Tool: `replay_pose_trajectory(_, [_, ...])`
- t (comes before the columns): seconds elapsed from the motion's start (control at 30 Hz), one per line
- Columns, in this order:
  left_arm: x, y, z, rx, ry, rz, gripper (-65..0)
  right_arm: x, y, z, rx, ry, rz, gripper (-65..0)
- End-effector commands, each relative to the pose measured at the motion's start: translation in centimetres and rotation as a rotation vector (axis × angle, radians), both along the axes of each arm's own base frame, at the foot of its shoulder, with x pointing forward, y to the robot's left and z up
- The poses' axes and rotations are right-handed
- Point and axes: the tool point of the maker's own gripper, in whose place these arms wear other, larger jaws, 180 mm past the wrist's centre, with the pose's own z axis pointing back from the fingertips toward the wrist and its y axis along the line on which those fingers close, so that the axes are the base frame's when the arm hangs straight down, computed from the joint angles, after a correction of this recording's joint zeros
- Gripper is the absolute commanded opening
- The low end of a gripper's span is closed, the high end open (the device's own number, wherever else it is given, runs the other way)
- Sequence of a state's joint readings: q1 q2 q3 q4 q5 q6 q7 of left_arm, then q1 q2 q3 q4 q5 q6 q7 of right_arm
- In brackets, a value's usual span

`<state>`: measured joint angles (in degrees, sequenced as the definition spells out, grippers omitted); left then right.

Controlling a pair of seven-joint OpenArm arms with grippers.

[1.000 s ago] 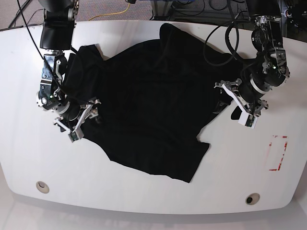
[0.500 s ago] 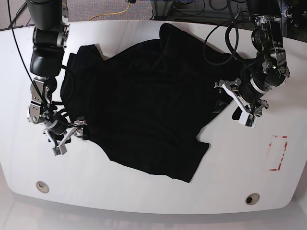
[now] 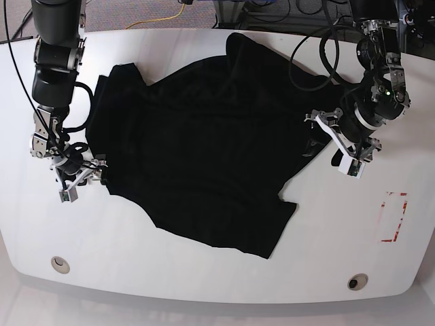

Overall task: Layout the t-shirt on the table in an organized manner, then fold the t-shirt properly
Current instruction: 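Grasp the shirt edges with both grippers and pull them apart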

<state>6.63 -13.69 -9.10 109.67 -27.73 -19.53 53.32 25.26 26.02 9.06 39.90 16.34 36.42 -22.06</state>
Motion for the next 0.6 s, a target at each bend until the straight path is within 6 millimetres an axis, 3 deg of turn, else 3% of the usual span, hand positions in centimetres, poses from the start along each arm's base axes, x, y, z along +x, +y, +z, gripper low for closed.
replay_pose_trajectory(0.0, [0.7, 0.4, 1.3, 0.018, -0.05, 0.003, -22.1, 1.0, 0.4, 1.7, 0.01, -0.056, 0.032, -17.8])
replay_pose_trajectory(0.07, [0.7, 0.6, 1.2, 0.032, -0.049, 0.007, -22.1, 0.5, 1.7, 0.9, 0.032, -0.038, 0.059, -17.8])
replay_pose_trajectory(0.3, [0.8, 0.7, 1.1, 0.044, -0.049, 0.011, -22.1, -0.3, 3.7, 0.0, 0.059, -0.016, 0.082, -18.1])
replay_pose_trajectory(0.57, [0.8, 0.7, 1.1, 0.044, -0.049, 0.011, -22.1, -0.6, 4.7, 0.2, 0.056, -0.027, 0.102, -18.4])
